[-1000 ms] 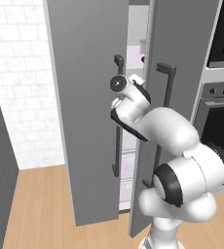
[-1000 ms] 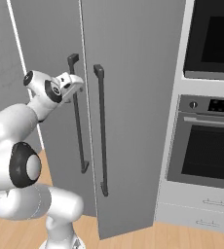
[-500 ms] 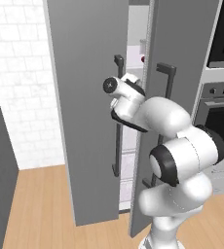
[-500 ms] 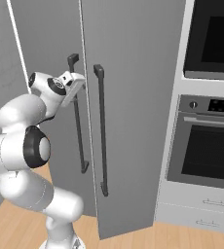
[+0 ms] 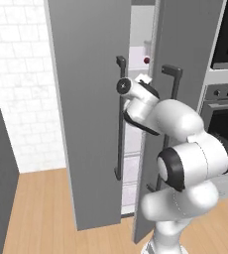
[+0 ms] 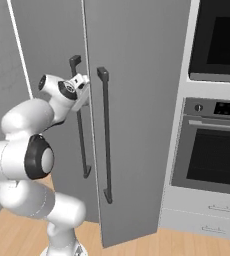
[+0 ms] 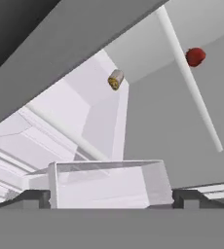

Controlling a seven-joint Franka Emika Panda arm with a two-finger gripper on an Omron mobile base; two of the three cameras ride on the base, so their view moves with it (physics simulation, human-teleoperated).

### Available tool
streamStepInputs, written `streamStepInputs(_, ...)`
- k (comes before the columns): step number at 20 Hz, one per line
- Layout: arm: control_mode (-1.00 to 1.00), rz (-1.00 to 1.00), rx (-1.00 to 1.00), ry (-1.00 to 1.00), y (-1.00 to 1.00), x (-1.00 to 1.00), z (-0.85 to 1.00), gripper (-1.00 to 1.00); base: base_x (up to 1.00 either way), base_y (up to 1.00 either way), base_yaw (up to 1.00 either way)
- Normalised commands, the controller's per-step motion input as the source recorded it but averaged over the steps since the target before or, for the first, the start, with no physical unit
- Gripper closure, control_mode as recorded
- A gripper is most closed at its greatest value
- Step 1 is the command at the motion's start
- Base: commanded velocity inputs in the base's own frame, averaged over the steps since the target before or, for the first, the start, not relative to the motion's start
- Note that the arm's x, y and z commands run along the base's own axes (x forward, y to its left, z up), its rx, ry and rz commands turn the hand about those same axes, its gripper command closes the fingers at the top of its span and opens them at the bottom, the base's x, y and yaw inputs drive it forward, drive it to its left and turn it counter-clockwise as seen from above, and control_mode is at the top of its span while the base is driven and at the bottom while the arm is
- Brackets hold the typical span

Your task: Take the strawberry from the fridge and place it on top of the pancake, located on the dining counter.

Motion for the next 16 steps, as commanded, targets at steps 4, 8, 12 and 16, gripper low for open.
streamStepInputs(4, -1.0, -0.05, -0.13, -0.2, -0.08, -1.0, 0.22, -1.0, 0.0, 0.0, 0.0)
streamStepInputs(8, -1.0, -0.1, -0.09, -0.09, -0.31, -0.78, 0.41, -1.0, 0.0, 0.0, 0.0)
streamStepInputs(12, -1.0, -0.11, 0.0, 0.0, -0.79, -0.5, 0.4, -1.0, 0.0, 0.0, 0.0)
streamStepInputs(16, -1.0, -0.06, 0.0, 0.0, -0.97, -0.26, 0.24, -1.0, 0.0, 0.0, 0.0)
